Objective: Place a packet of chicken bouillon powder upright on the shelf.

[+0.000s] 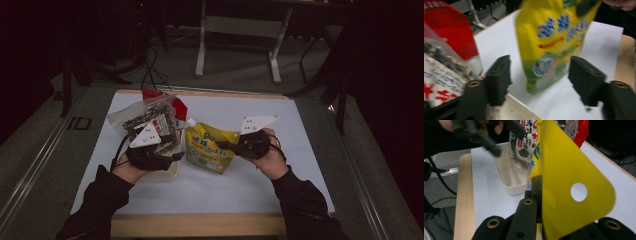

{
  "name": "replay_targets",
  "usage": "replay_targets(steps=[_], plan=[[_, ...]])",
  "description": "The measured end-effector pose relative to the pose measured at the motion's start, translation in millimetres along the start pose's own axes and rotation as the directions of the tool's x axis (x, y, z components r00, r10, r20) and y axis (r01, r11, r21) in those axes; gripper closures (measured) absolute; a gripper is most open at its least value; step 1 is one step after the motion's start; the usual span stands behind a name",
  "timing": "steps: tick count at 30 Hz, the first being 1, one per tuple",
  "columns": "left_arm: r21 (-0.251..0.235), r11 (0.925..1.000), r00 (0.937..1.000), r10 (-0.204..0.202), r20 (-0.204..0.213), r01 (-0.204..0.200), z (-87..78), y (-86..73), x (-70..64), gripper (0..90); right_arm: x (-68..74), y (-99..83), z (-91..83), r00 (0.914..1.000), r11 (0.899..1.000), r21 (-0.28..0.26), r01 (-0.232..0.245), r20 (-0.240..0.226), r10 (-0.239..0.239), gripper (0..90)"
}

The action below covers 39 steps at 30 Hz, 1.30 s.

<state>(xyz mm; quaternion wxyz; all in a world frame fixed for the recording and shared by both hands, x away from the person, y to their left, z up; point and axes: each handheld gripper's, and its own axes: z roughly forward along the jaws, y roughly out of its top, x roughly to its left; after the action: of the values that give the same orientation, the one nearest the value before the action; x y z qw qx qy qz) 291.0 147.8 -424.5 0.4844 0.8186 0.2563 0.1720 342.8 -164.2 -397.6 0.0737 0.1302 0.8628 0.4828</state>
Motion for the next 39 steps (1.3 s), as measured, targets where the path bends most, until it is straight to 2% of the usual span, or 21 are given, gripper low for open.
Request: replay_targets(steps=[1, 3, 4, 6, 13, 15, 20, 23, 25, 26, 28, 33, 35, 38, 39], plan=[[0.003, 1.0000, 1.0000, 0.000, 0.006, 0.000, -0.3, -0.1, -2.7, 29.5, -0.3, 1.1, -1.0, 1.0000, 1.000, 0.000, 0.004, 0.001, -0.004, 90.0], [0.010, 0.9999, 0.9980, -0.004, 0.064, 0.003, -0.5, -1.1, -7.9, 19.7, 0.0, 4.1, -2.1, 0.9998, 1.000, 0.000, 0.018, 0.008, -0.018, 90.0], [0.010, 0.9999, 0.9981, -0.004, 0.061, 0.003, -0.2, -1.5, -10.6, 17.8, 0.0, 5.5, -2.5, 0.9997, 1.000, 0.000, 0.022, 0.008, -0.022, 90.0], [0.021, 0.9998, 0.9952, 0.003, 0.098, -0.005, 0.9, -2.8, -17.0, 14.7, 0.3, 8.1, -2.4, 0.9995, 1.000, -0.004, 0.029, 0.011, -0.029, 90.0], [0.049, 0.9987, 0.9885, 0.009, 0.151, -0.017, 7.6, -11.6, -41.1, 7.9, 1.2, 16.5, 2.2, 0.9991, 0.999, -0.017, 0.043, 0.002, -0.043, 90.0], [0.058, 0.9977, 0.9885, 0.026, 0.149, -0.035, 10.1, -14.9, -47.3, 3.7, 2.5, 18.6, 4.6, 0.9987, 0.999, -0.016, 0.051, -0.001, -0.051, 90.0], [0.084, 0.9936, 0.9820, 0.060, 0.179, -0.076, 18.0, -26.0, -65.7, 3.3, 4.7, 24.9, 10.7, 0.9977, 0.997, -0.024, 0.067, -0.009, -0.067, 90.0], [0.091, 0.9925, 0.9754, 0.061, 0.212, -0.082, 23.7, -33.8, -76.3, 3.3, 5.7, 30.3, 13.2, 0.9969, 0.996, -0.035, 0.077, -0.014, -0.077, 90.0], [0.112, 0.9883, 0.9713, 0.076, 0.226, -0.103, 28.5, -38.3, -82.9, 3.3, 6.1, 33.8, 14.6, 0.9963, 0.996, -0.046, 0.082, -0.022, -0.083, 90.0], [0.112, 0.9883, 0.9713, 0.076, 0.226, -0.103, 28.5, -38.3, -82.9, 3.3, 6.1, 33.8, 14.6, 0.9963, 0.996, -0.046, 0.082, -0.022, -0.083, 90.0], [0.132, 0.9835, 0.9642, 0.088, 0.250, -0.124, 34.3, -43.0, -89.3, 3.3, 6.8, 38.8, 17.1, 0.9950, 0.994, -0.061, 0.091, -0.036, -0.093, 90.0], [0.181, 0.9698, 0.9560, 0.110, 0.272, -0.163, 43.2, -49.4, -97.3, 3.3, 9.4, 45.9, 24.8, 0.9915, 0.991, -0.081, 0.108, -0.063, -0.114, 90.0], [0.188, 0.9693, 0.9511, 0.099, 0.293, -0.158, 46.0, -53.2, -99.2, 3.3, 11.4, 47.1, 28.6, 0.9907, 0.990, -0.086, 0.108, -0.073, -0.114, 90.0], [0.195, 0.9687, 0.9493, 0.090, 0.301, -0.153, 50.3, -59.7, -101.3, 3.3, 14.2, 48.4, 36.1, 0.9877, 0.989, -0.097, 0.116, -0.094, -0.125, 90.0], [0.197, 0.9695, 0.9509, 0.082, 0.298, -0.146, 51.6, -61.7, -101.9, 3.3, 14.7, 48.9, 37.9, 0.9868, 0.988, -0.100, 0.118, -0.099, -0.128, 90.0]])
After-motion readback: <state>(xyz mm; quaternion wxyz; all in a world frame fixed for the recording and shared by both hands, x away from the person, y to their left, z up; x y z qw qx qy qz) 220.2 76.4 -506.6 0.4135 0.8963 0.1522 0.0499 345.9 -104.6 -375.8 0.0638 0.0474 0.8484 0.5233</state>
